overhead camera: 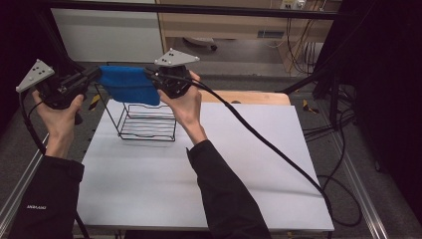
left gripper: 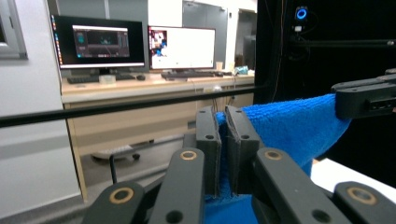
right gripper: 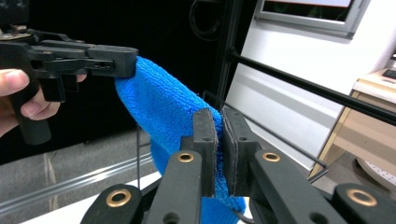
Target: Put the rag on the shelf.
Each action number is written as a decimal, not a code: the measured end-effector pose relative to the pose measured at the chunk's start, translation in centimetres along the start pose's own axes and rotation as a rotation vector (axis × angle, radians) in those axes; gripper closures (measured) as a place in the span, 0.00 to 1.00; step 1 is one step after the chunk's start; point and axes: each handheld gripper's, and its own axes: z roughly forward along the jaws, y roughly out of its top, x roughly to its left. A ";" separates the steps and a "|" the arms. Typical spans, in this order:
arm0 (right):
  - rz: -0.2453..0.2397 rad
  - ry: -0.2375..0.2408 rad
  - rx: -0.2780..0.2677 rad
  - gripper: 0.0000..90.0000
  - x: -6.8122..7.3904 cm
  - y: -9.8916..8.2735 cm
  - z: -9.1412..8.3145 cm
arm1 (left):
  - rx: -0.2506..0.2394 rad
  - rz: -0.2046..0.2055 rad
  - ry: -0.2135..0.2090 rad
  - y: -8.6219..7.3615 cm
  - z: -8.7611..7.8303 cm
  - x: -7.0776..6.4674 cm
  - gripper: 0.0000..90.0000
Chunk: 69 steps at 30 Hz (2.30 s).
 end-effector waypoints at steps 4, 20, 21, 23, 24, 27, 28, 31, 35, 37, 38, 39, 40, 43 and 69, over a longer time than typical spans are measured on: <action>-0.005 0.022 0.033 0.94 0.4 -0.2 0.0 | 0.038 0.006 0.002 -0.3 -0.4 0.0 0.93; -0.005 0.107 0.149 0.93 1.1 -2.1 0.0 | 0.212 0.006 0.009 -1.6 -1.8 -0.8 0.88; -0.011 0.108 0.156 0.93 1.2 -2.2 0.0 | 0.221 0.008 0.011 -1.5 -1.9 -0.9 0.87; -0.015 0.112 0.168 0.93 1.2 -2.4 0.1 | 0.232 -0.006 0.017 -1.2 -2.1 -1.0 0.81; -0.017 0.113 0.168 0.93 1.2 -2.5 0.1 | 0.238 -0.014 0.015 -0.9 -2.2 -1.0 0.78; -0.017 0.115 0.172 0.92 1.2 -2.8 0.2 | 0.247 -0.016 0.014 -0.1 -2.6 -1.2 0.75; -0.019 0.116 0.176 0.92 1.2 -2.8 0.2 | 0.248 -0.018 0.010 0.1 -2.6 -1.3 0.75; -0.022 0.119 0.186 0.90 1.3 -3.1 0.3 | 0.290 -0.021 -0.004 0.3 -2.4 -1.6 0.81; -0.033 0.128 0.206 0.86 1.5 -3.5 0.4 | 0.394 -0.010 -0.013 -0.7 -1.5 -1.8 0.92; -0.023 0.135 0.211 0.82 1.5 -3.6 0.4 | 0.424 -0.012 -0.017 -1.3 -1.0 -1.8 0.96; -0.015 0.144 0.215 0.81 1.5 -3.7 0.4 | 0.435 -0.012 -0.016 -1.6 -0.8 -1.7 0.98; -0.006 0.152 0.217 0.79 1.5 -3.9 0.4 | 0.443 -0.016 -0.016 -1.9 -0.6 -1.7 1.00; 0.004 0.157 0.220 0.78 1.5 -4.0 0.5 | 0.451 -0.020 -0.015 -2.2 -0.4 -1.6 1.00; 0.023 0.150 0.241 0.82 1.4 -4.4 0.6 | 0.466 -0.021 -0.014 -2.9 0.2 -1.6 1.00; 0.120 0.077 0.199 0.36 -0.8 -6.9 -7.3 | 0.496 -0.035 -0.060 -6.6 -0.9 -4.2 0.55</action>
